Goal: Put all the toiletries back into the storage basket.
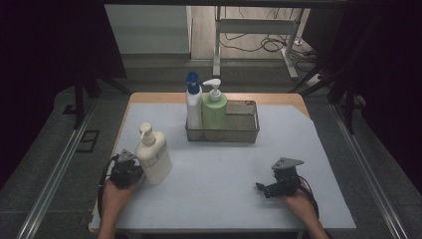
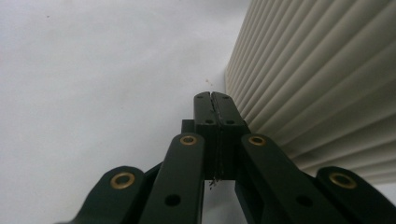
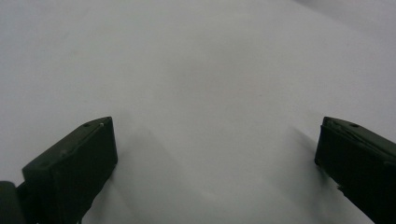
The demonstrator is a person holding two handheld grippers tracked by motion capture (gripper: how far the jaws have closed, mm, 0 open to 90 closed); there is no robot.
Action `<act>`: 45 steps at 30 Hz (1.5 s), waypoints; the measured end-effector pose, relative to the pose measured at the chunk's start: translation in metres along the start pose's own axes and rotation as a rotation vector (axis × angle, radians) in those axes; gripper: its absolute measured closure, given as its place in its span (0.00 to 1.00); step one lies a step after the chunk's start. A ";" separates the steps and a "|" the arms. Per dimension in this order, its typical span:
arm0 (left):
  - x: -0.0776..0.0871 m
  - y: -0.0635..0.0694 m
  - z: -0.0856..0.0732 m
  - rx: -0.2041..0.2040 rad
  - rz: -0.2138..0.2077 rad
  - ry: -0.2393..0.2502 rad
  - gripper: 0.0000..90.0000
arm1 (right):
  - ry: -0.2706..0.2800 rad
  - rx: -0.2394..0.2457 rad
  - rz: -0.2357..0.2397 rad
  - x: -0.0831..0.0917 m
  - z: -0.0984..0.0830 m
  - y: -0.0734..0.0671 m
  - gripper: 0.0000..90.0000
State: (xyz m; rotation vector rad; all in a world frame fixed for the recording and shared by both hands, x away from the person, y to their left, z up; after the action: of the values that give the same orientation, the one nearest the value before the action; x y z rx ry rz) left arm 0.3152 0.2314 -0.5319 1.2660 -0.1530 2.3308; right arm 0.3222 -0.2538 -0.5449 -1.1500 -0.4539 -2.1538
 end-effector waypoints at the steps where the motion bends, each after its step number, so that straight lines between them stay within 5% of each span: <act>1: -0.001 0.001 -0.001 0.000 -0.014 0.002 0.99 | 0.000 0.000 0.000 0.000 0.000 0.000 0.00; 27: -0.013 0.027 0.005 -0.057 -0.043 -0.007 0.99 | 0.000 0.001 0.000 0.000 0.000 0.000 0.00; 45: -0.022 0.060 0.013 -0.127 -0.088 -0.038 0.99 | 0.000 0.000 0.001 0.000 0.000 0.000 0.00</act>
State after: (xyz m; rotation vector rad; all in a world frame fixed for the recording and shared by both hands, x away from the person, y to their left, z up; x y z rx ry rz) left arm 0.3077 0.1669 -0.5351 1.2292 -0.2489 2.1871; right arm 0.3220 -0.2538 -0.5449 -1.1507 -0.4533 -2.1531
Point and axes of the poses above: each handheld gripper's, and its own axes: x roughly backward along the jaws, z roughly out of its top, y roughly to its right, the point moved 3 cm from there along -x, roughly forward along the jaws, and after that the axes turned 10 degrees about -y, right-handed, at the moved point
